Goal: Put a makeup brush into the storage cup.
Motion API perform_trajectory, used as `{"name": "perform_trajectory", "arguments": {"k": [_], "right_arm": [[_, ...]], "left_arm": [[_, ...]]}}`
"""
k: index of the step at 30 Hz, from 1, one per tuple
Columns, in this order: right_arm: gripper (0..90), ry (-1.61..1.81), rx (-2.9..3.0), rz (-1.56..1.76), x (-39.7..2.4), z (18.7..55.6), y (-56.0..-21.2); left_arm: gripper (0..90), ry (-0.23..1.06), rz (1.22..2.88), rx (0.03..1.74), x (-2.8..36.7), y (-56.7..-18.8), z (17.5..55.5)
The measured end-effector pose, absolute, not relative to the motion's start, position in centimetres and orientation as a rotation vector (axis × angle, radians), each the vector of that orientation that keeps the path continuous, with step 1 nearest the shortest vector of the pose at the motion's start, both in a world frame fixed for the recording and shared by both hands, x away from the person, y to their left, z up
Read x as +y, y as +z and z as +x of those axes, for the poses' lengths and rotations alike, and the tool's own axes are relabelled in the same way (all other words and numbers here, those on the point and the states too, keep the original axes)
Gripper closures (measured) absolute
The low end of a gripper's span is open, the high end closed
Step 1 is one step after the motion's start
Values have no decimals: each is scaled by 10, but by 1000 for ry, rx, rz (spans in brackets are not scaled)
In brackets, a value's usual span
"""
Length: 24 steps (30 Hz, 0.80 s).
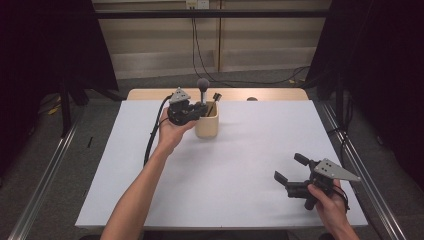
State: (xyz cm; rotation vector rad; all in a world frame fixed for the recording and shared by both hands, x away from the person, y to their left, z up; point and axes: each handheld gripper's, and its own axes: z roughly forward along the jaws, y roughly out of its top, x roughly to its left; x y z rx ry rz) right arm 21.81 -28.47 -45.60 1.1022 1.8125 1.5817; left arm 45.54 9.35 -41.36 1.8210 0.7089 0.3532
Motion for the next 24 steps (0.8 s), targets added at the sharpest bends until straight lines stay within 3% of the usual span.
{"name": "perform_trajectory", "arguments": {"k": [24], "right_arm": [[0, 1586, 1814, 1097, -285, 219, -456]], "left_arm": [[722, 353, 1857, 739, 93, -421, 456]]}}
